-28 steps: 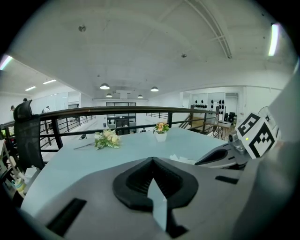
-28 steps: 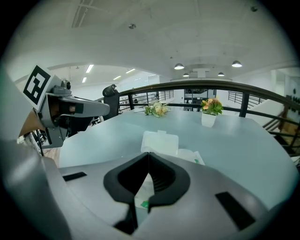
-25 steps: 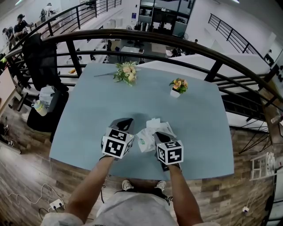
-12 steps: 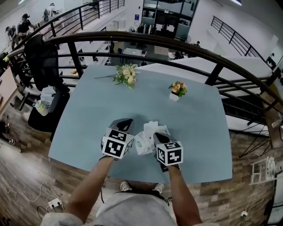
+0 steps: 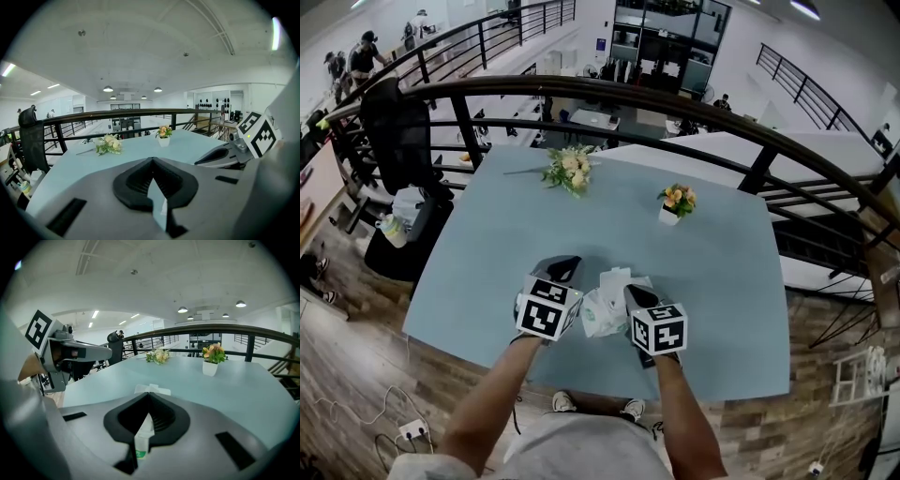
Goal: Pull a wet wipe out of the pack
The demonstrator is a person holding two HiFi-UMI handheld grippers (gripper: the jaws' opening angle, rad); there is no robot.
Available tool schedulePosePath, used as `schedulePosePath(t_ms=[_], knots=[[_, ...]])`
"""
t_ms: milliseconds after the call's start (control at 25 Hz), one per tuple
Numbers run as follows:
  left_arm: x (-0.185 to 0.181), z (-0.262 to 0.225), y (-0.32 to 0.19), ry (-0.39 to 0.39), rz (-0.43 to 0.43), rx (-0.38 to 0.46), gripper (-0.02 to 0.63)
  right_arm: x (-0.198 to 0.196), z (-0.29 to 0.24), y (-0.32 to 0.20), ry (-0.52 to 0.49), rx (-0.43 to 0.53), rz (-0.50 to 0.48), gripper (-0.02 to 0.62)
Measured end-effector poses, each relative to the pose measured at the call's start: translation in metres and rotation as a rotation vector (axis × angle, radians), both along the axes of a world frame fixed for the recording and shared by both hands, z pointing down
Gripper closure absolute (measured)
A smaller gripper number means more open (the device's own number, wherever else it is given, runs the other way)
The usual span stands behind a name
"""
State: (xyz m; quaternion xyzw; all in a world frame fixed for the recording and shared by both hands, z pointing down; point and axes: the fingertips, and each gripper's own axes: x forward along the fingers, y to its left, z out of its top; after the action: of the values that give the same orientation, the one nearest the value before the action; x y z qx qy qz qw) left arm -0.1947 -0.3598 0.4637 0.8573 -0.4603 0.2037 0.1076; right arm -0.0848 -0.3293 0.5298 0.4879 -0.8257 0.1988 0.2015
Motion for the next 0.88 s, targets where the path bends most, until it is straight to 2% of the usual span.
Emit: schedulePosePath(t_ms=[440,880], knots=[[0.009,-0.008,0.0,-0.016,-0.029,0.012,0.612,0.018,-0.027,-0.013,-0.062,0.049,0.015,0.589],[0.031,-0.014,0.002,-0.022,-0.042,0.022,0.612,0.042,-0.047,-0.019,-0.078,0.094,0.01,0.589]])
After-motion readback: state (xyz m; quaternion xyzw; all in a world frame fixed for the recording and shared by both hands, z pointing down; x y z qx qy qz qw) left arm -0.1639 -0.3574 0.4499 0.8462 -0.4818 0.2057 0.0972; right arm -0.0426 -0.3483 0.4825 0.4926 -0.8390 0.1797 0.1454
